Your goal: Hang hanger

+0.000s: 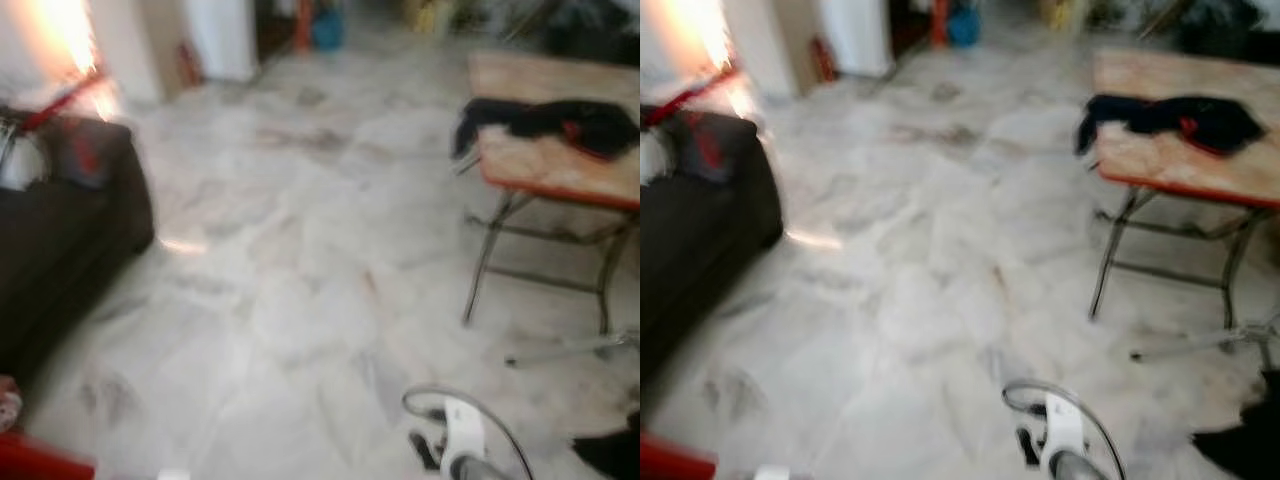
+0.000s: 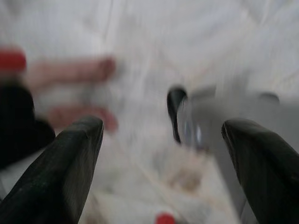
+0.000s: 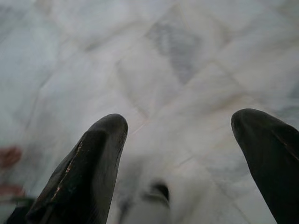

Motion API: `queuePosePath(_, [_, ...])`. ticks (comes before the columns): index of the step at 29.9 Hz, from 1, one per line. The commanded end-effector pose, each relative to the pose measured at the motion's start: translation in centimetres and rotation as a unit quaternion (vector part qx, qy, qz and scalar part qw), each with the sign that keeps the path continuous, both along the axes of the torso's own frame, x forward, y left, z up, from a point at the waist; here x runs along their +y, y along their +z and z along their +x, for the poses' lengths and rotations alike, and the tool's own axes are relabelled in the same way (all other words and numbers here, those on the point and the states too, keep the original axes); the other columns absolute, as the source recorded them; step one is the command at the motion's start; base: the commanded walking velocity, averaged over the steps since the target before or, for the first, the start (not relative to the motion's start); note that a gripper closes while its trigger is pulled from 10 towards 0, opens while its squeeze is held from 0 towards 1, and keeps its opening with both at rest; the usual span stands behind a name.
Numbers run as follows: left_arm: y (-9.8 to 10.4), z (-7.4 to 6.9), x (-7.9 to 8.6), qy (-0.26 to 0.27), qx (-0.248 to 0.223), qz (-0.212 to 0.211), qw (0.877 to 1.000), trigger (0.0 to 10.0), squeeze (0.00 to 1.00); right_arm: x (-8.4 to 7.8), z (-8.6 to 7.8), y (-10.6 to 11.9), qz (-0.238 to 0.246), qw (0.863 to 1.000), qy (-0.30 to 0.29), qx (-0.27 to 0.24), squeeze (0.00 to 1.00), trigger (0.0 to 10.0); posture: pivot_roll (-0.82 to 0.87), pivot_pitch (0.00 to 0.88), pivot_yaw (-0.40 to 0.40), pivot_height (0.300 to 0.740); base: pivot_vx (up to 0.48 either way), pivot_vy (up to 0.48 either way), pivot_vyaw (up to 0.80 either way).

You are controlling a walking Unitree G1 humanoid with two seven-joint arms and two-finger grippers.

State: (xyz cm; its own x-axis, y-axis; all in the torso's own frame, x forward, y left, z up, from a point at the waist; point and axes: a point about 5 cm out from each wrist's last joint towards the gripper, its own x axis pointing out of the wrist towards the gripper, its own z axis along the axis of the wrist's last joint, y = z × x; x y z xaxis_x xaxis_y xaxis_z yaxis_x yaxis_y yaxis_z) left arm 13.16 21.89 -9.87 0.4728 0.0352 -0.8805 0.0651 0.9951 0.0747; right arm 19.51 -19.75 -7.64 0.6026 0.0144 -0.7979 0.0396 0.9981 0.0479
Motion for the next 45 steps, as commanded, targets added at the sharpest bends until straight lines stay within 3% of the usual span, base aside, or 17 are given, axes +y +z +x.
queuePosePath(1, [0.18, 0.75, -0.5, -0.004, -0.014, -0.004, 1.0, 10.0, 0.0, -1.39, -0.94, -0.25, -0.015, 1.0, -0.016, 0.014, 0.0, 10.0, 0.0, 0.021, -0.013, 0.74, 0.48, 0.0, 0.0])
queuePosePath(15, [0.45, 1.45, -0.7, -0.012, -0.03, -0.008, 0.999, 10.0, 0.0, -1.28, -0.88, -0.22, -0.016, 1.0, -0.004, 0.009, 0.0, 10.0, 0.01, 0.008, -0.015, 0.74, 0.48, 0.0, 0.0])
queuePosePath(24, [0.53, 1.6, -0.59, -0.011, -0.032, -0.006, 0.999, 10.0, 0.0, -1.39, -0.99, -0.25, -0.011, 1.0, -0.014, 0.01, 0.0, 10.0, 0.02, 0.0, -0.021, 0.74, 0.48, 0.0, 0.59])
queuePosePath(36, [0.31, 0.61, 0.06, -0.012, -0.02, 0.0, 1.0, 10.0, 0.0, -1.35, -0.91, -0.21, -0.009, 1.0, -0.018, 0.006, 0.0, 10.0, 0.03, 0.0, -0.019, 0.74, 0.48, 0.0, 0.0])
queuePosePath(45, [0.43, 1.03, -0.01, -0.015, -0.023, 0.0, 1.0, 10.0, 0.0, -1.3, -0.77, -0.16, -0.009, 1.0, -0.018, 0.005, 0.0, 10.0, 0.03, 0.0, -0.02, 0.74, 0.48, 0.0, 0.0])
